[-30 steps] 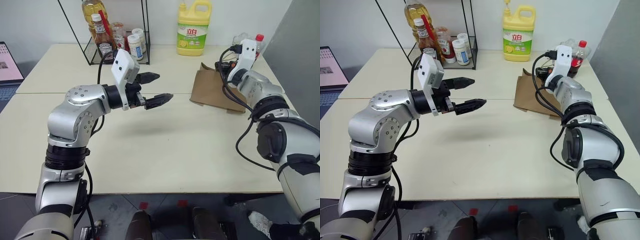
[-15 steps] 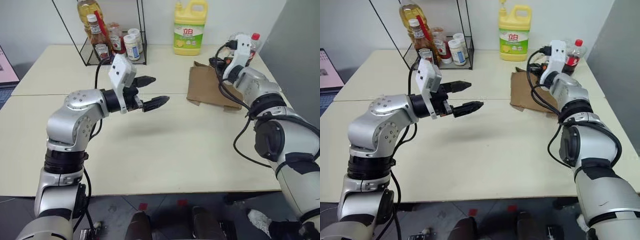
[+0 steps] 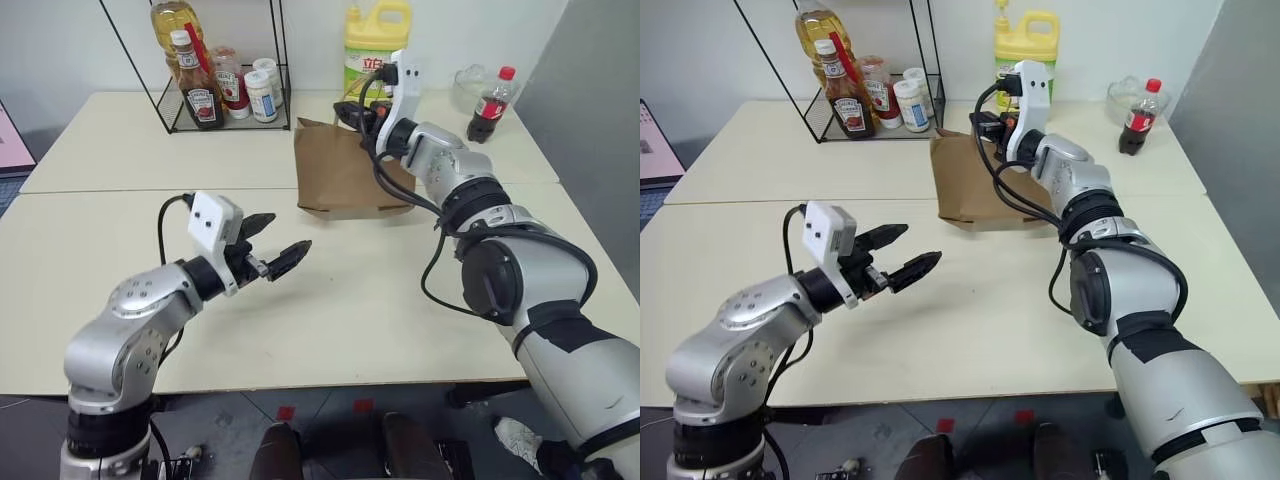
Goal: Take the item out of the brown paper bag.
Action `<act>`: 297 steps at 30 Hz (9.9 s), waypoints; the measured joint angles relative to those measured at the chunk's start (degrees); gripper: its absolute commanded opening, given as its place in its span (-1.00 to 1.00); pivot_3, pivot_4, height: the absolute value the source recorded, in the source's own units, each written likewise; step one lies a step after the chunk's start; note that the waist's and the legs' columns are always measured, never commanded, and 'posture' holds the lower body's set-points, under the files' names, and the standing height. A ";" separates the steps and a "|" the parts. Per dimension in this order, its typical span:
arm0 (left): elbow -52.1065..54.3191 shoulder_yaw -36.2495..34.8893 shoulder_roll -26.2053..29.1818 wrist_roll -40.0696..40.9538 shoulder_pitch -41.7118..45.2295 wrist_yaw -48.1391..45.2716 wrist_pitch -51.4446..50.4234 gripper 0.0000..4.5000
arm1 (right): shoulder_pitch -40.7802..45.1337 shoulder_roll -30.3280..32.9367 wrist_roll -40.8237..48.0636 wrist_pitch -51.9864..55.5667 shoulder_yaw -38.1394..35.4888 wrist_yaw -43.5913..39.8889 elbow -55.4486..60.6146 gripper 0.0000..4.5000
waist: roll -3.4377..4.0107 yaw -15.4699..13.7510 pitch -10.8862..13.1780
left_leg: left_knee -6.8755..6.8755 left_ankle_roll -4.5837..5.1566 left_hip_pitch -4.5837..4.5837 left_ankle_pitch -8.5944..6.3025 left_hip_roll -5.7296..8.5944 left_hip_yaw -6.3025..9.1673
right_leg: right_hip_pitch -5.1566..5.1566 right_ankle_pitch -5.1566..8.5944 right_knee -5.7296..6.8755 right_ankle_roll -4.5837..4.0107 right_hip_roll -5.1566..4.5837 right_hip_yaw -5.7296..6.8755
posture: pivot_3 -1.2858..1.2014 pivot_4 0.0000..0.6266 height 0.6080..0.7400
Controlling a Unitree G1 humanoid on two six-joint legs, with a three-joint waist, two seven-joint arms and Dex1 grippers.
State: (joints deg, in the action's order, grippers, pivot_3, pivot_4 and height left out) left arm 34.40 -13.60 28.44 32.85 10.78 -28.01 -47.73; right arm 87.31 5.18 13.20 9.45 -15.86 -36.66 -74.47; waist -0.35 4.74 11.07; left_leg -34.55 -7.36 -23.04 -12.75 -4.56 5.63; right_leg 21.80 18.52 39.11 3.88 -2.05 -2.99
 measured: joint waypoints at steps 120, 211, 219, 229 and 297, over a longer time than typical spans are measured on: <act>-94.05 27.47 7.54 -41.41 64.33 -44.66 43.58 1.00 | -64.41 10.40 6.32 31.30 17.61 14.21 97.88 0.99 | -0.16 -1.41 -0.07 | -0.24 0.02 -0.41 0.00 0.02 0.41 | 0.20 0.01 0.04 0.02 0.10 0.35 | 0.03 -0.52 1.00; -12.81 29.64 16.61 -25.11 10.73 -38.97 33.94 1.00 | -79.44 28.94 3.65 20.01 25.98 -9.07 96.72 0.99 | -0.19 -2.90 -0.08 | -0.42 0.29 0.17 -0.01 -0.01 0.42 | -0.40 0.03 0.34 0.01 0.12 0.28 | 0.03 -0.52 1.00; -14.73 29.90 19.94 -29.45 11.07 -42.03 41.82 1.00 | -79.38 29.10 3.66 20.01 25.97 -8.66 96.72 0.99 | -0.19 -2.90 -0.08 | -0.42 0.29 0.17 -0.01 -0.01 0.42 | -0.40 0.03 0.32 0.01 0.12 0.28 | 0.03 -0.52 1.00; -14.94 31.54 20.86 -31.93 10.90 -43.69 45.21 0.65 | -79.26 29.09 3.66 20.01 25.97 -8.32 96.72 1.00 | -0.19 -2.90 -0.08 | -0.42 0.29 0.16 -0.01 -0.01 0.42 | -0.40 0.03 0.32 0.01 0.12 0.28 | 0.03 -0.52 1.00; -31.19 16.67 7.78 -7.99 30.21 -22.54 -2.59 -1.00 | -65.20 20.87 -3.10 2.63 41.90 -25.32 82.93 -0.98 | -0.21 -2.85 -0.09 | -0.45 0.14 0.16 0.07 -0.01 0.49 | -0.41 0.02 0.35 0.02 0.11 0.37 | 0.03 -0.52 1.00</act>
State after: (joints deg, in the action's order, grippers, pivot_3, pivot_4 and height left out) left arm 3.22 3.07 36.22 24.86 40.99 -50.55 -50.32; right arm 22.11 26.05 10.10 12.08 26.03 -61.97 8.46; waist -0.55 1.90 10.98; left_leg -34.99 -7.21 -22.87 -12.69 -4.56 6.12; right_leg 21.39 18.55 39.46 3.90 -1.93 -2.62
